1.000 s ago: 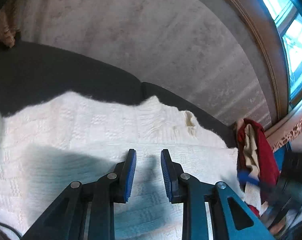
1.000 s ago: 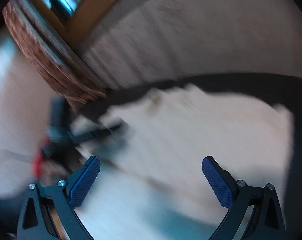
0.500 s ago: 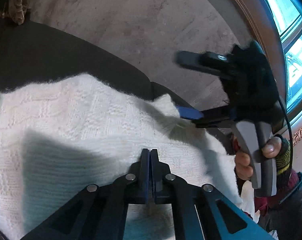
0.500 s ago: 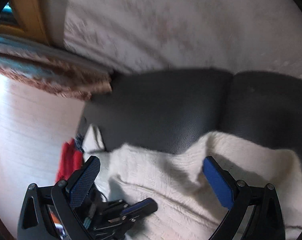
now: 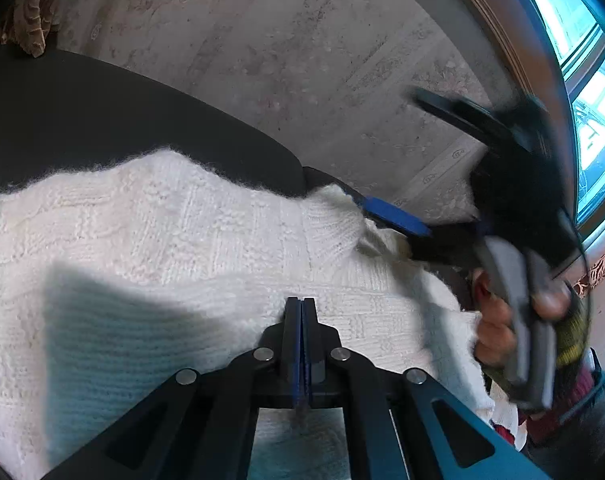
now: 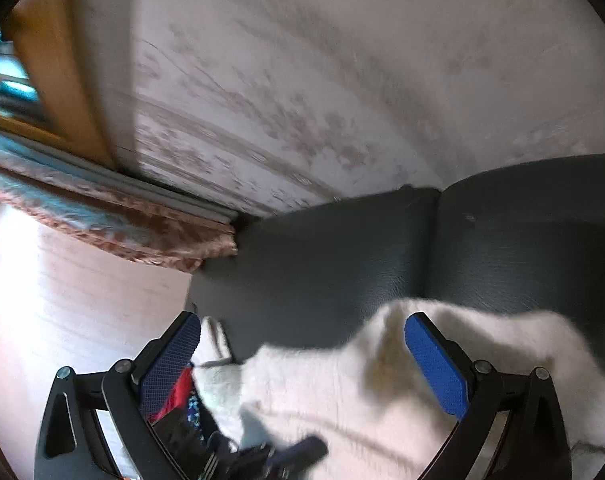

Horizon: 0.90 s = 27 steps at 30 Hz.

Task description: Fold clothes

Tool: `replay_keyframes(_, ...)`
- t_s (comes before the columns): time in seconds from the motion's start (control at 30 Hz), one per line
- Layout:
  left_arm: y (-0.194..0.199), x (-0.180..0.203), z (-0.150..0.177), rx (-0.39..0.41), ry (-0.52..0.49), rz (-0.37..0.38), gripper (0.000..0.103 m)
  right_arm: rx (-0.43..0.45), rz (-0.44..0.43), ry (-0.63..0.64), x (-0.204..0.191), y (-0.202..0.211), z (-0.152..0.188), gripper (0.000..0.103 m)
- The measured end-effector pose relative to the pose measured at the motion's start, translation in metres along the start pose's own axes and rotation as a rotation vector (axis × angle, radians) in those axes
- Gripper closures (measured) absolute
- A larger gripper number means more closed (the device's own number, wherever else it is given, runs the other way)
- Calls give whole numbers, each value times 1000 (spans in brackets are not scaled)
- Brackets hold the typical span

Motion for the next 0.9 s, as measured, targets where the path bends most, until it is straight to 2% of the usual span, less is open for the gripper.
replay_keyframes(0.1, -1, 0, -2, -5, 2, 0, 101, 2, 71, 102, 2, 32, 36, 0)
replay_keyframes(0.17, 0, 1, -2, -7, -3, -13, 102, 22, 259, 197, 27, 55, 59, 0)
replay_keyframes(0.2, 1, 3, -2, -14, -8, -24, 102, 29, 324, 216, 40, 62, 68, 0)
replay_keyframes(0.27, 6, 8, -3, -31, -23, -42, 95, 45, 396, 272, 54, 70, 82, 0)
replay_keyframes(0.3, 15, 11, -2, -24, -38, -56, 85, 57, 408, 325, 54, 71, 89, 0)
replay_keyframes(0.33, 25, 13, -2, -15, -54, -70, 84, 69, 420, 377, 54, 72, 96, 0)
replay_keyframes(0.4, 43, 9, -8, 11, -82, -144, 84, 78, 461, 454, 53, 70, 104, 0)
replay_keyframes(0.5, 79, -14, -28, 42, -126, -297, 84, 59, 551, 505, 50, 61, 104, 0)
replay_keyframes(0.6, 119, -42, -53, 24, -164, -437, 84, 63, 551, 507, 52, 62, 102, 0)
replay_keyframes(0.67, 146, -72, -68, -18, -37, -431, 81, 69, 536, 499, 54, 63, 101, 0)
replay_keyframes(0.77, 178, -121, -72, -50, 241, -389, 74, 75, 524, 494, 55, 64, 101, 0)
replay_keyframes(0.83, 194, -147, -65, -30, 378, -389, 72, 78, 521, 494, 54, 68, 102, 0)
replay_keyframes(0.9, 199, -159, -60, 3, 452, -392, 72, 81, 514, 491, 54, 68, 102, 0)
Point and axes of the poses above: each gripper's, at about its wrist camera, not at the fingertips, and y roughly against the way its jaws point, x to its right, z to its underside, the point moved 9 cm from there along -y, roughly the way its jaws point
